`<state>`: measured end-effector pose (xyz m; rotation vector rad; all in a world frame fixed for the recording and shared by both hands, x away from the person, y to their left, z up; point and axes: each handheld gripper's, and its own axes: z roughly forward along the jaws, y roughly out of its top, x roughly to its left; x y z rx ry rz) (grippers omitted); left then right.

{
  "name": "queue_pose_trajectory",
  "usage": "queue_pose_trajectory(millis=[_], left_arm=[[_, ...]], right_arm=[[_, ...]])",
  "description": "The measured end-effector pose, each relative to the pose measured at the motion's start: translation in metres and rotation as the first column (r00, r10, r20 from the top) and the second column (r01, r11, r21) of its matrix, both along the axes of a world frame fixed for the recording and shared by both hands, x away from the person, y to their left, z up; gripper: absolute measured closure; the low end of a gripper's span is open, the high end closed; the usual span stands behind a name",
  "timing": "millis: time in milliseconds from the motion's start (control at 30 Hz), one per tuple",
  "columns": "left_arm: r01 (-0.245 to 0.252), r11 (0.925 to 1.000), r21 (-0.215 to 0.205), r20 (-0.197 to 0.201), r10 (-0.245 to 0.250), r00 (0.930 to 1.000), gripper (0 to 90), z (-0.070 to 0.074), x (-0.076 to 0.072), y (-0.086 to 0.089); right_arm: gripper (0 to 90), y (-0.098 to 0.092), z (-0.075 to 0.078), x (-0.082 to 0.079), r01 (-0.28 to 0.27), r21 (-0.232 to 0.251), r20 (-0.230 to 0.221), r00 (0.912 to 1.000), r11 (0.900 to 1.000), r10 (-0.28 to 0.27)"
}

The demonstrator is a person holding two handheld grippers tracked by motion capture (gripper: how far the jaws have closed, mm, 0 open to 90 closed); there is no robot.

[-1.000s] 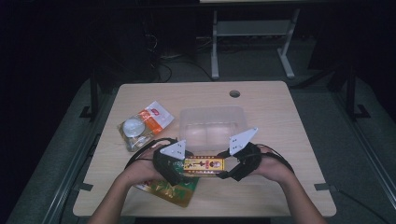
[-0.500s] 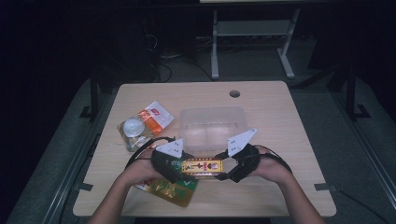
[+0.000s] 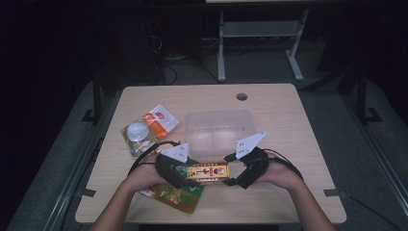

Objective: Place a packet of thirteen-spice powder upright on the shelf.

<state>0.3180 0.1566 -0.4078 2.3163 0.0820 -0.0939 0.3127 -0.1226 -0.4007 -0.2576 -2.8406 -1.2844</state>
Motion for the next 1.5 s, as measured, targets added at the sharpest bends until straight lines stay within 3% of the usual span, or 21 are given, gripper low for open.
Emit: queue_pose_trajectory(millis=[133,200,300,433,467,667,800,933,1133,1500], left_arm=[[-0.014,0.9999,0.005,-0.013,0.014,0.9998,31.7,-0.001,0.002,0.001],[-0.022,0.9996,0.017,-0.012,0.023,0.9997,31.7,-0.001,0.005,0.001],[-0.032,0.9989,0.035,-0.007,0.032,0.9995,31.8,0.001,0.010,0.000],[-0.050,0.9980,0.038,0.000,0.050,0.9988,31.7,0.010,0.017,0.000],[-0.055,0.9979,0.034,0.002,0.055,0.9985,31.7,0.013,0.019,0.000],[-0.085,0.9959,0.031,0.018,0.084,0.9963,31.7,0.029,0.032,0.001],[-0.103,0.9941,0.034,0.020,0.102,0.9946,31.7,0.037,0.042,0.001],[-0.110,0.9922,0.058,0.033,0.109,0.9935,31.7,0.043,0.052,-0.002],[-0.115,0.9881,0.102,0.057,0.110,0.9923,31.7,0.055,0.072,-0.012],[-0.105,0.9900,0.094,0.079,0.098,0.9921,31.7,0.072,0.108,-0.036]], right_arm=[[13.7,-0.015,-0.002,-0.007,0.073,0.011,0.010,0.9973,0.997,-0.073],[13.3,-0.026,-0.009,-0.015,0.122,-0.017,0.008,0.9925,0.992,-0.122],[12.7,-0.030,-0.012,-0.020,0.144,-0.033,0.008,0.9896,0.989,-0.143],[12.6,-0.041,-0.018,-0.031,0.207,-0.050,0.022,0.9782,0.977,-0.207],[12.8,-0.043,-0.021,-0.034,0.226,-0.051,0.019,0.9741,0.973,-0.225],[13.2,-0.057,-0.037,-0.043,0.380,-0.059,0.009,0.9251,0.923,-0.380],[13.2,-0.060,-0.043,-0.050,0.411,-0.090,0.023,0.9113,0.907,-0.411],[13.2,-0.057,-0.044,-0.050,0.418,-0.086,0.021,0.9082,0.904,-0.418],[13.2,-0.052,-0.045,-0.050,0.403,-0.083,0.026,0.9152,0.911,-0.402],[13.3,-0.051,-0.047,-0.049,0.396,-0.073,0.020,0.9183,0.916,-0.395]])
